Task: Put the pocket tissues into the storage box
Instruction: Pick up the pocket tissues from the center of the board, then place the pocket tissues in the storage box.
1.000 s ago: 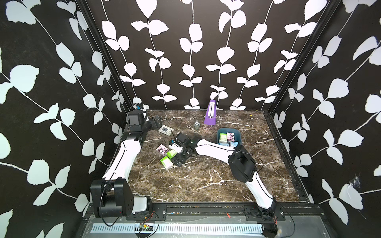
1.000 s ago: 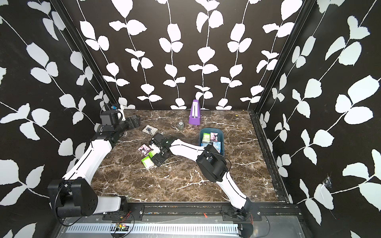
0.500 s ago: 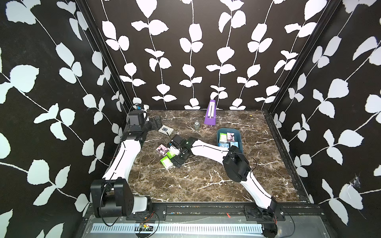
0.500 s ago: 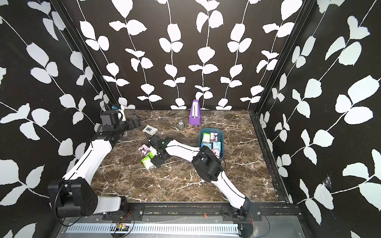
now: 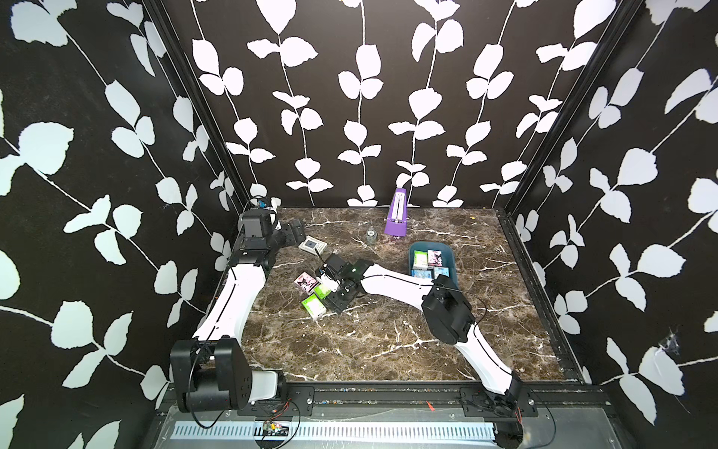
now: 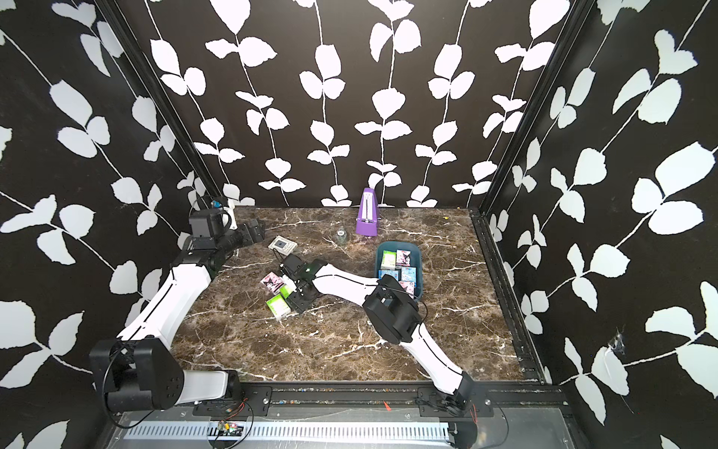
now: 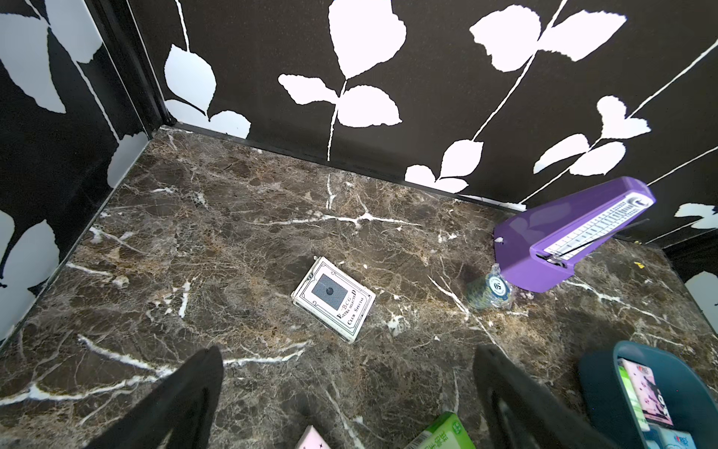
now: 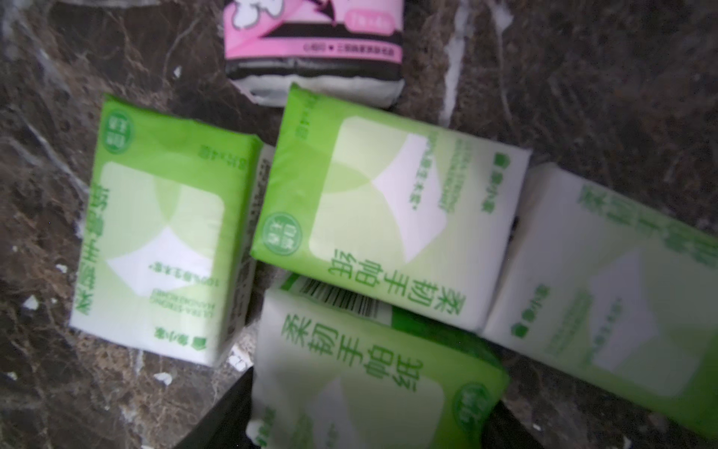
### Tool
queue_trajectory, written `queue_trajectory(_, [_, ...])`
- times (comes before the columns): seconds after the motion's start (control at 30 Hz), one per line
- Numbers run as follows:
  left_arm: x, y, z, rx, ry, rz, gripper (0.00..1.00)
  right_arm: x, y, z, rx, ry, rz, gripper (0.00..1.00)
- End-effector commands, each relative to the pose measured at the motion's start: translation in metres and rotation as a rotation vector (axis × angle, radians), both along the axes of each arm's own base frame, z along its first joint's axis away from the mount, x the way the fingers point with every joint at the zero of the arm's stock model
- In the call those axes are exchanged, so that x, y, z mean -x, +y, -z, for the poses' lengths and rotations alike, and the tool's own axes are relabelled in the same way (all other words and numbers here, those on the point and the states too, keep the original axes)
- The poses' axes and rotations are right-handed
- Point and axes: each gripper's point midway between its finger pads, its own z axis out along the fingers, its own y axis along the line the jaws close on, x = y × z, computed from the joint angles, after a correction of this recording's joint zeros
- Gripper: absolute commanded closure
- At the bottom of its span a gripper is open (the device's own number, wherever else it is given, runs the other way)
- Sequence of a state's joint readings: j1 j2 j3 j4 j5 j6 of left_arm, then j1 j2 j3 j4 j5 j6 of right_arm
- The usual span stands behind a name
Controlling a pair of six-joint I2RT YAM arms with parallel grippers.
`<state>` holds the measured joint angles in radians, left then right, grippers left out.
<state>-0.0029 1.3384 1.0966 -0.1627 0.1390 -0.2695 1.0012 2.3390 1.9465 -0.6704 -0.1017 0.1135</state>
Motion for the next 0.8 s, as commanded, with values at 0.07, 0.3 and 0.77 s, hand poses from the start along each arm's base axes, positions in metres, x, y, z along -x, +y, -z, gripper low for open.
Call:
queue_trajectory(0.07, [0.004,0.0,-0.01,0.02,-0.03,0.003,0.01,-0.018,-0.003,-0.056,-0.181,-0.068,0.079,0.34])
queue_trajectory(0.3, [0.002,-0.002,-0.01,0.035,-0.033,0.013,0.01,-0.057,-0.056,-0.103,-0.29,-0.147,0.273,0.37])
queue_trajectory(0.77, [0.002,-0.004,-0.012,0.04,-0.04,0.021,0.01,-0.13,-0.251,-0.13,-0.17,-0.218,0.766,0.39])
